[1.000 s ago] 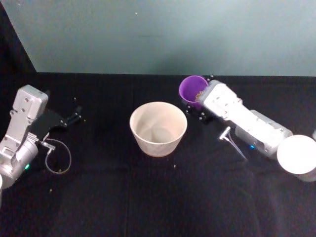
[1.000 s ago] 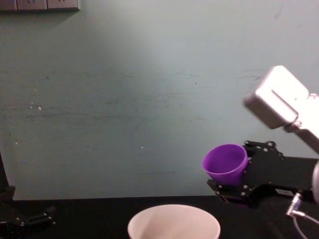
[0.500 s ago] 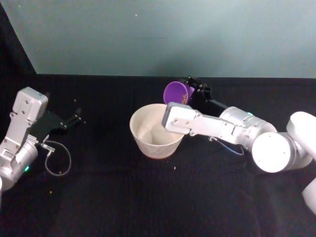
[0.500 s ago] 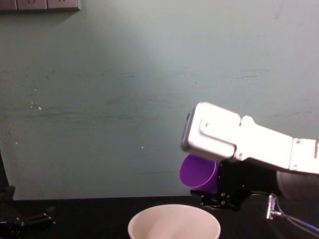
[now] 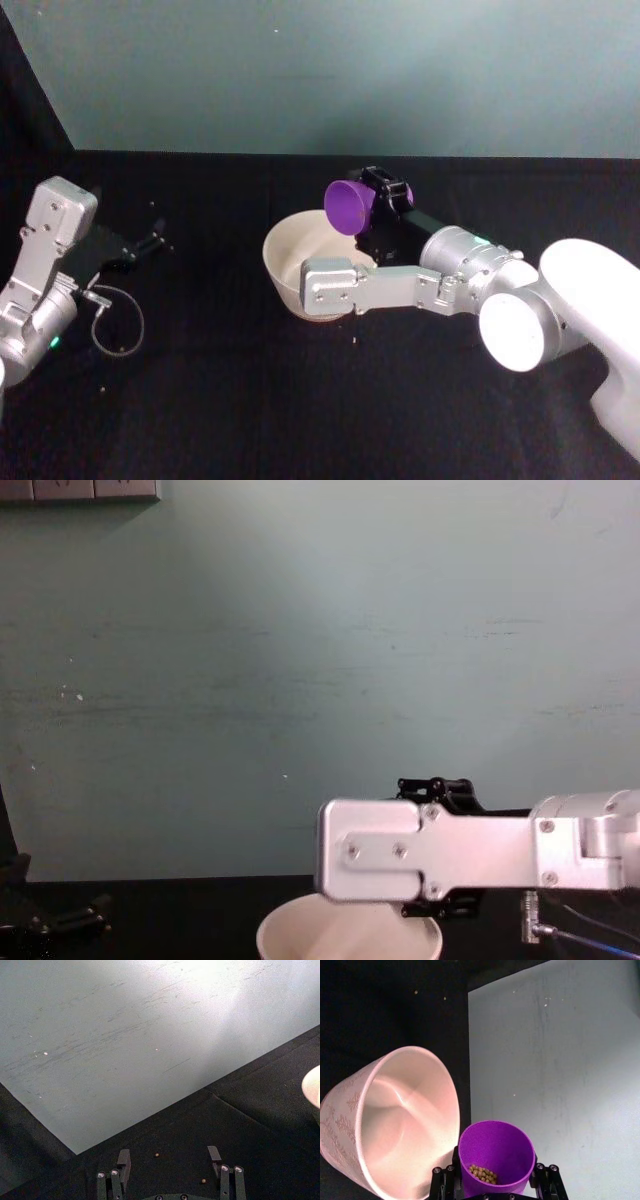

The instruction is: Pick up the cup and pour the mung beans from the cup into the bowl.

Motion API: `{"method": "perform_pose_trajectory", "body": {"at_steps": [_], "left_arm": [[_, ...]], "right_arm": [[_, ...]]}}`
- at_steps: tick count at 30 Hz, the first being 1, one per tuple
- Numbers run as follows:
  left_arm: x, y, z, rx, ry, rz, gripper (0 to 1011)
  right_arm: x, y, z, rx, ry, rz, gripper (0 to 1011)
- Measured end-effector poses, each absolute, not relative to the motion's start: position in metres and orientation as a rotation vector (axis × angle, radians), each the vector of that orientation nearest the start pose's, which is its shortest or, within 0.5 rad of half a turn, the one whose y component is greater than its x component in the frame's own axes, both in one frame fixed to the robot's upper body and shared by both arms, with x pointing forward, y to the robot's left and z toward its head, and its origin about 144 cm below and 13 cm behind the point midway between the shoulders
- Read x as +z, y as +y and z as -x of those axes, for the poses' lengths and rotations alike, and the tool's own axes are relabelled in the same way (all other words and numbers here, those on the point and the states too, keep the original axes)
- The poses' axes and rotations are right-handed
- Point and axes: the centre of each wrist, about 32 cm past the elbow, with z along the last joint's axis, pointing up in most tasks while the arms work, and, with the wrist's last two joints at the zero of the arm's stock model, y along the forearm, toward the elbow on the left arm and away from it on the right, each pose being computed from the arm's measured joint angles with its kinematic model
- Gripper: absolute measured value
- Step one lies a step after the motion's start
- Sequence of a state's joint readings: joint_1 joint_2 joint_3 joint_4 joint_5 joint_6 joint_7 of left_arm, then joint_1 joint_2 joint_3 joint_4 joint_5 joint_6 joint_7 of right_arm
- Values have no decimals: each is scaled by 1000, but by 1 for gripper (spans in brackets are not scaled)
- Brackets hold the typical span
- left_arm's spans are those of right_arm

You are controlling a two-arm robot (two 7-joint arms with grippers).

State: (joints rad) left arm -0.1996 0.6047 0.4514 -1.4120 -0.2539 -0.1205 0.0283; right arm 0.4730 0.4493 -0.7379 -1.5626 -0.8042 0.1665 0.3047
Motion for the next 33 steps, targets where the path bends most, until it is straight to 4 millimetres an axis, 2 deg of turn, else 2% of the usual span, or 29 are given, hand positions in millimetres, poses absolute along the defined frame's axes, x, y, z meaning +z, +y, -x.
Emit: {"method": "perform_pose_trajectory", "body": {"at_steps": [16,33], "left_arm": [[1140,310,-489,1248,-285,-304,1000],[1140,310,-489,1248,-285,-304,1000]], "right_arm": [[1217,-144,-509,-624,-1336,1027,734],[1216,-137,-506,-584,-1426,1085,734]]}}
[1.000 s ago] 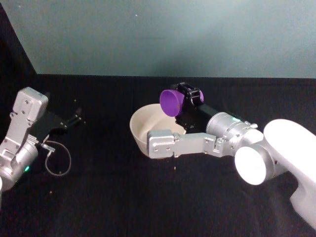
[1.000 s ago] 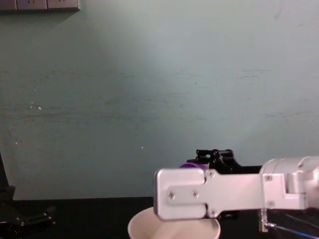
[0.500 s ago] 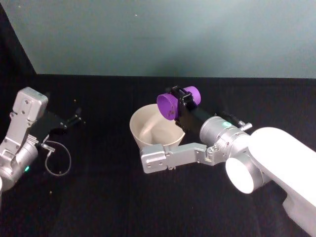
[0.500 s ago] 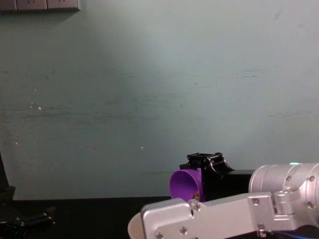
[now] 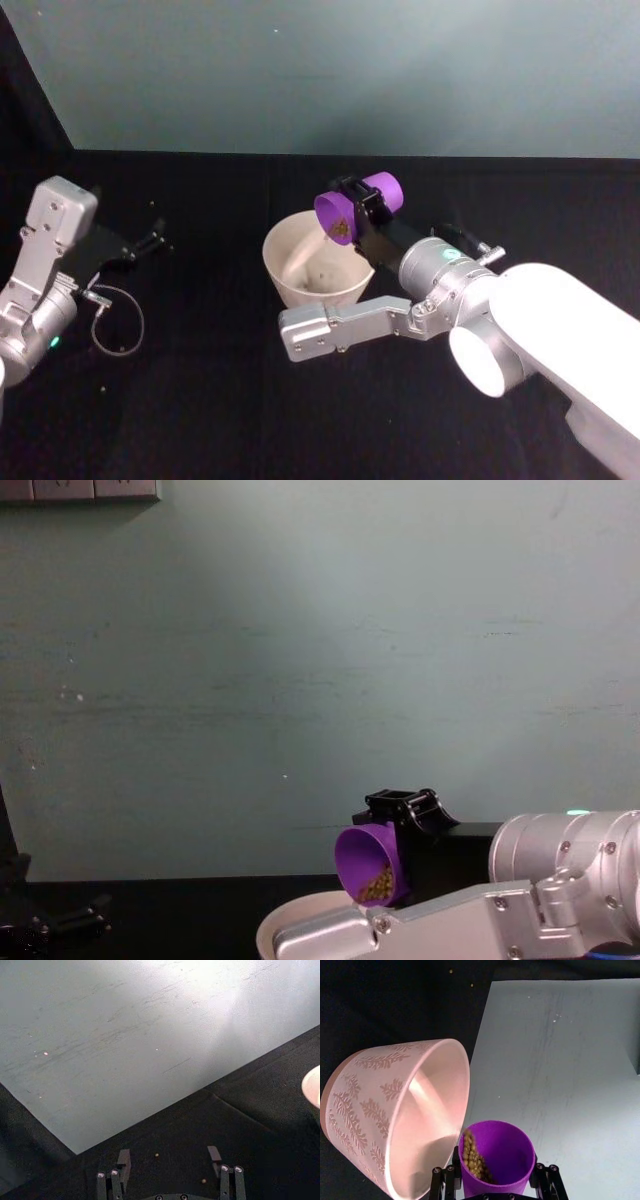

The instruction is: Pick up the cup and pour the mung beans from the cup into the bowl.

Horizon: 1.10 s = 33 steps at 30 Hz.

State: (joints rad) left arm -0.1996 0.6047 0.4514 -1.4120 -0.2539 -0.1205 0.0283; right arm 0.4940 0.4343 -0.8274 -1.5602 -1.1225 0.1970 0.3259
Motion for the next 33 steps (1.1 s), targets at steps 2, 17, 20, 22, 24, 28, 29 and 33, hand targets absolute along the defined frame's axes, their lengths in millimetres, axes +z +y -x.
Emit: {"method": "perform_pose_trajectory", "body": {"at_steps": [2,17,20,22,24,28,29,33], "left_arm": [[1140,310,-489,1248,-285,-304,1000],[1140,310,-489,1248,-285,-304,1000],[1140,310,-489,1248,-285,-304,1000],[1140,310,-489,1248,-285,-304,1000],[1140,310,-489,1248,-285,-304,1000],[1140,310,-489,1248,-285,-304,1000],[1140,310,-489,1248,-285,-304,1000],[1140,310,-489,1248,-285,-304,1000]], "right_arm": [[1216,-137,-506,-582,-1429,1086,734],[1215,-136,-506,-583,-1442,1095,734],[1215,-136,-506,-585,-1442,1095,734],[1215,-136,-506,-585,-1446,1096,734],[1215,-137,-507,-585,-1450,1098,734],[1214,-137,-507,-585,-1455,1101,734],[1214,-137,-507,-585,-1457,1102,734],[1214,-137,-507,-584,-1462,1104,734]]}}
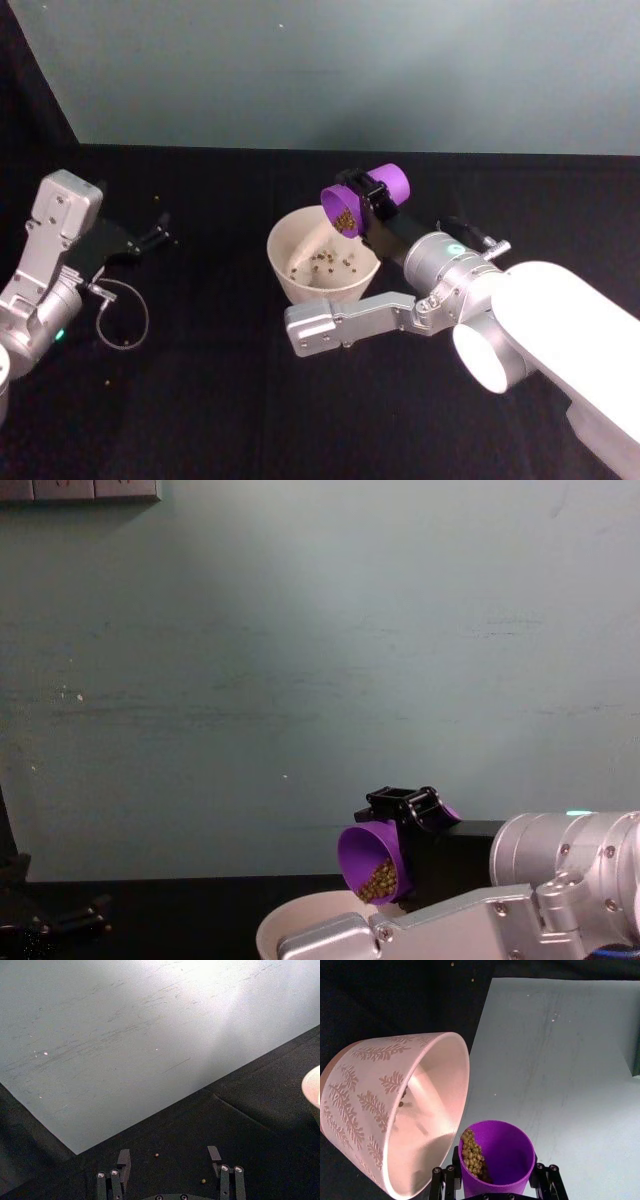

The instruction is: Pick up the cup and pour the mung beans from the cup into the bowl.

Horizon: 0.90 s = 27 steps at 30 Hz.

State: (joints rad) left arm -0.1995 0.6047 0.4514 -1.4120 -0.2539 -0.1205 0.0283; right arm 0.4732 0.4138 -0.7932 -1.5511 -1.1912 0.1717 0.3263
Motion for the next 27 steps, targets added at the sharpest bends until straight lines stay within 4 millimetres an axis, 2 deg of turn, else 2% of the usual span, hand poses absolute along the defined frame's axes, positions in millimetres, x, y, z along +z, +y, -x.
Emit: {"method": "perform_pose_trajectory", "body": {"at_steps": [27], "left_arm": [[1140,310,-489,1248,-285,-304,1000]], "right_arm": [[1214,-135,-506,-571,-1495,1110,734]]}}
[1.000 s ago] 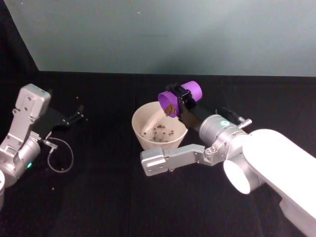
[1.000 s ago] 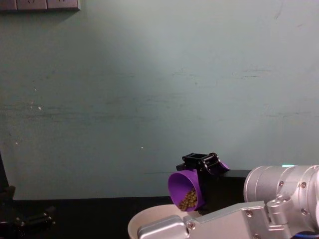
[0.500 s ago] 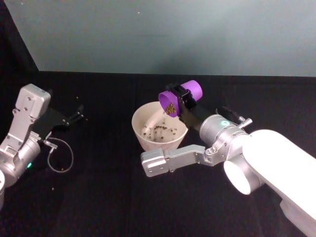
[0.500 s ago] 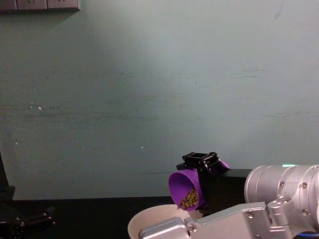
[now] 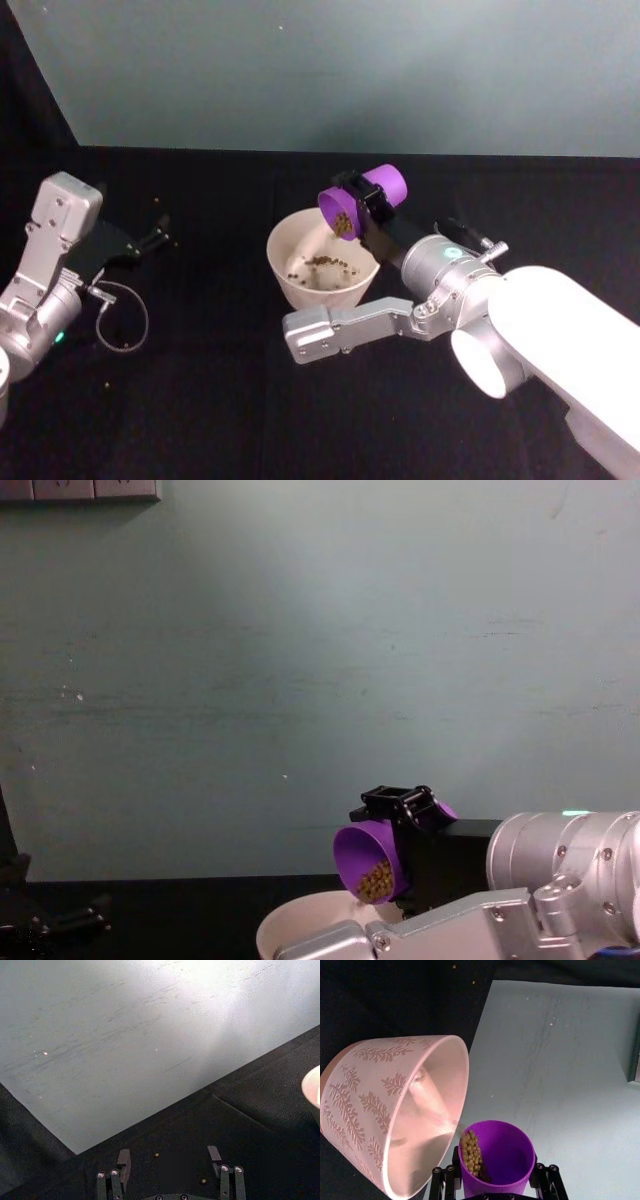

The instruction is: Pick up the cup and pour the mung beans from the cup into the bowl.

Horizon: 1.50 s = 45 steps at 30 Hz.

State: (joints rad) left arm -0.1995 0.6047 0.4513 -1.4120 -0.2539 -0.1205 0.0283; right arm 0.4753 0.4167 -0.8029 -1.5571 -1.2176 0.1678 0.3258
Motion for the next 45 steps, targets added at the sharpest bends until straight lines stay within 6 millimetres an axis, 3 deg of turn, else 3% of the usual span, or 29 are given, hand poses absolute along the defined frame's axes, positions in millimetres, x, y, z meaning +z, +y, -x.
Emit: {"method": "perform_pose_trajectory", "body": {"at_steps": [45], "left_arm": [[1140,310,-489,1248,-285,-304,1000]], "right_arm": [[1212,-130,-500,-515,-1595,1172,734]]}}
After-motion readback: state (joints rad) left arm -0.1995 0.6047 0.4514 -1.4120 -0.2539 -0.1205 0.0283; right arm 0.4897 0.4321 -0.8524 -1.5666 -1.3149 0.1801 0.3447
